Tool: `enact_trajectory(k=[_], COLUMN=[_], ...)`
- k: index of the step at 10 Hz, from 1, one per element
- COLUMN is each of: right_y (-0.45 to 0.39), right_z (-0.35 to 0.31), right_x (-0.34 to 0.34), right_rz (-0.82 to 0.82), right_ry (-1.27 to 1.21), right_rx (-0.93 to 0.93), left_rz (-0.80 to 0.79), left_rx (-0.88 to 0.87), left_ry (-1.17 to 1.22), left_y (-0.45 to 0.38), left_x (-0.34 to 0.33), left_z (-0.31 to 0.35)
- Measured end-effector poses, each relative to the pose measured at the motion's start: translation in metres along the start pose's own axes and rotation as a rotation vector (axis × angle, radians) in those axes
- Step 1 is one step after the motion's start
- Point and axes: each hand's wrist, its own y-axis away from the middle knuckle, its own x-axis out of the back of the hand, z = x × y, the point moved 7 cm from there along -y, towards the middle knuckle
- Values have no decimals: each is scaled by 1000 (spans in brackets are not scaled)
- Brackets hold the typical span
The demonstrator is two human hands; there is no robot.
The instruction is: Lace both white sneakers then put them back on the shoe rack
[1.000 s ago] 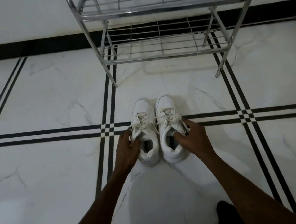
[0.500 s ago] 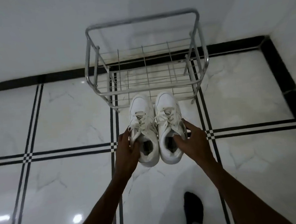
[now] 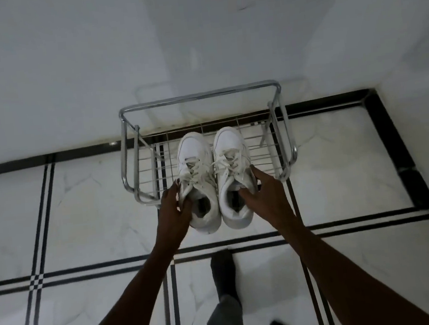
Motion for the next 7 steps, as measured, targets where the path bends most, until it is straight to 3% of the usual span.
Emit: enact_trajectory(k=[3,7], right_y=[-105,-124], right_z=[4,7], right_x=[-38,-44], right_rz=[-25,-170], right_ry=[82,163], right_rx=[-30,-114], left_rz=[-91,-153], left_rx=[44,126], left_ry=[-20,-125], left_y=[-112,-131], left_x=[-14,-10], left_z=[-24,-30])
